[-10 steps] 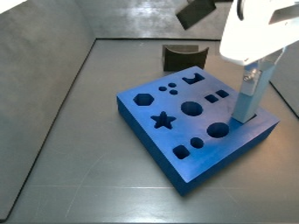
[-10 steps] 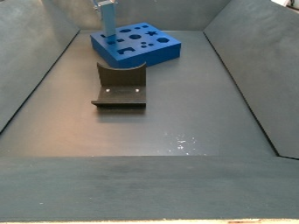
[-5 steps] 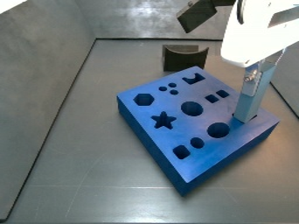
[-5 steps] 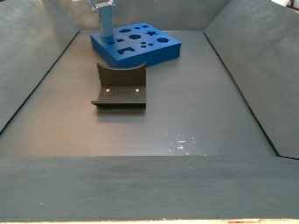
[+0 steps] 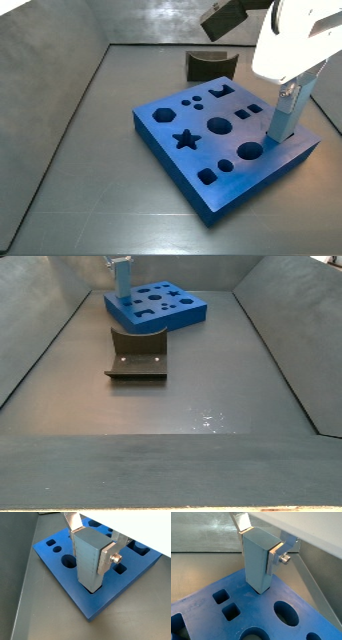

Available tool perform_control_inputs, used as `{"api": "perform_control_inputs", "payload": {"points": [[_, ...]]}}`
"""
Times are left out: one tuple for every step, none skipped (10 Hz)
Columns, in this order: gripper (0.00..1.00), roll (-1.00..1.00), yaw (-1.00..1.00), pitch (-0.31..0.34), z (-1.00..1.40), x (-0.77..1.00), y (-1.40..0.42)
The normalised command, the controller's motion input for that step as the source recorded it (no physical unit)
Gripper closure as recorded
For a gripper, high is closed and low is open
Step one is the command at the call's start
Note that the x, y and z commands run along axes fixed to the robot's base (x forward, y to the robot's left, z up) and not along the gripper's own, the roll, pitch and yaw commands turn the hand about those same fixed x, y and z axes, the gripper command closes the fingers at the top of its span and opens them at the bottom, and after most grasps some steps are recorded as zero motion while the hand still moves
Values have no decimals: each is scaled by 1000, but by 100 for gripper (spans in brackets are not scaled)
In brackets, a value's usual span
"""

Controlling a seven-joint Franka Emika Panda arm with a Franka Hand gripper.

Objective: Pick up the rectangle object. Move up. Place the rectangle object on the fixture. Regrasp the rectangle object. Move to above the board. Insert the rectangle object.
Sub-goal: Insert the rectangle object.

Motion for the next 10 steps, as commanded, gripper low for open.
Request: {"api": "perform_control_inputs", "payload": {"points": [[100,114,89,-151,-1000,0,-106],[100,86,103,-129,-1000,0,-106],[100,46,91,-217,-1000,14,-120],[100,-23,0,-63,0,-17,0],[100,11,0,0,0,0,0],[100,94,0,0,0,0,-106],[100,211,-486,311,-197,317,0],[100,151,-134,220,9,131,-43],[100,0,0,0,-40,0,0],[100,0,-40,-200,-771,183,0]]}}
